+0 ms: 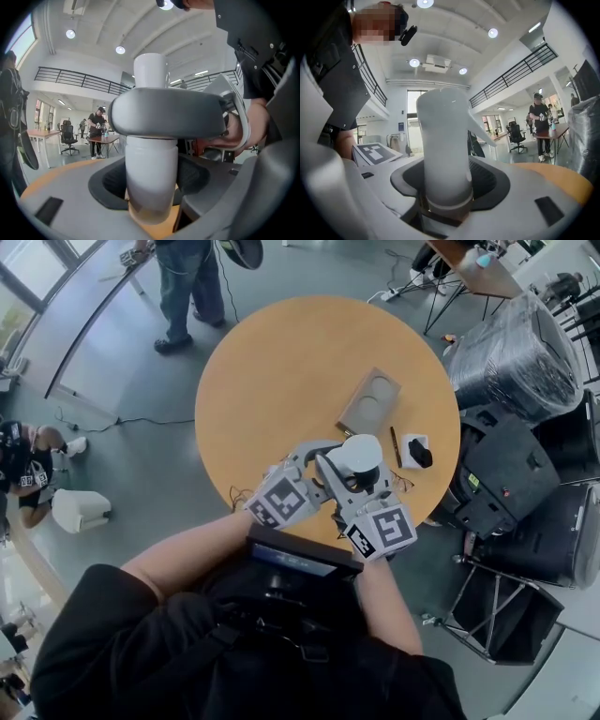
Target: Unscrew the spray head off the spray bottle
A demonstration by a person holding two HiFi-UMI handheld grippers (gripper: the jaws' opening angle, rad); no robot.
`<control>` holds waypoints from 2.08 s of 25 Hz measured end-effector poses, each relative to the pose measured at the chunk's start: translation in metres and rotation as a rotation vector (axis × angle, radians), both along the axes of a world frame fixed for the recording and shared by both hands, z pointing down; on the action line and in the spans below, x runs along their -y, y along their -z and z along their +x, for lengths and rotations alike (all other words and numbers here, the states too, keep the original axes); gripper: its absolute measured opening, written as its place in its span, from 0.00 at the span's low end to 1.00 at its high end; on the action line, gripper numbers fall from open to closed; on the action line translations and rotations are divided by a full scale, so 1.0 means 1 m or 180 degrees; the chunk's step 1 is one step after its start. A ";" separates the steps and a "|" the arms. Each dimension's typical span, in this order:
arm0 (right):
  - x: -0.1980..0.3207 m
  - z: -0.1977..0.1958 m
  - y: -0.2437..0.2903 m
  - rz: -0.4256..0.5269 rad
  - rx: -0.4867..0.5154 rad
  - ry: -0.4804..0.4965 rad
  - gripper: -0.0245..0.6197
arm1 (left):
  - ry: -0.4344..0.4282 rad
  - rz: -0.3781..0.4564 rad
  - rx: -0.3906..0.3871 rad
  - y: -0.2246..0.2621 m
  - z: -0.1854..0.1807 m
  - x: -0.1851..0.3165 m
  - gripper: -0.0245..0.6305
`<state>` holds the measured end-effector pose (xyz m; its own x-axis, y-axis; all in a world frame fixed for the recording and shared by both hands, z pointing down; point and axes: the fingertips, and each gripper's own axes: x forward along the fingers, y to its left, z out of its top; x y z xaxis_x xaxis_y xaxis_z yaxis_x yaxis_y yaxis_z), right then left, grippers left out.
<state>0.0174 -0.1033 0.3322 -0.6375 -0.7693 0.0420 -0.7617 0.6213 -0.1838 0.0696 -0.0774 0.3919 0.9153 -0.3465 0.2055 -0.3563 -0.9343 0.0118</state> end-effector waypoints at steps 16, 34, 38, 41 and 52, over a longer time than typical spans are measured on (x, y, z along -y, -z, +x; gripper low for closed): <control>-0.072 -0.019 0.015 0.0163 0.0143 0.1881 0.46 | -0.1816 -0.0099 0.0028 0.005 -0.011 -0.070 0.50; -0.022 0.011 0.008 0.0036 0.0004 0.0225 0.56 | -0.0282 -0.0049 -0.0052 -0.004 -0.008 -0.007 0.50; -0.018 0.009 0.012 0.0117 0.0009 -0.0052 0.56 | 0.0100 0.0017 0.0040 -0.007 -0.007 0.005 0.50; -0.010 0.012 0.014 0.0164 -0.0026 -0.0233 0.50 | 0.0151 0.0121 0.0126 -0.009 -0.003 0.004 0.50; -0.040 -0.009 0.024 0.0350 0.0075 0.1087 0.41 | -0.1023 -0.0001 -0.0260 0.000 -0.010 -0.034 0.50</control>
<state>0.0083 -0.0637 0.3082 -0.8584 -0.5109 -0.0470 -0.5032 0.8562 -0.1167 0.0601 -0.0435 0.3919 0.9912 -0.0371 0.1269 -0.0410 -0.9988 0.0283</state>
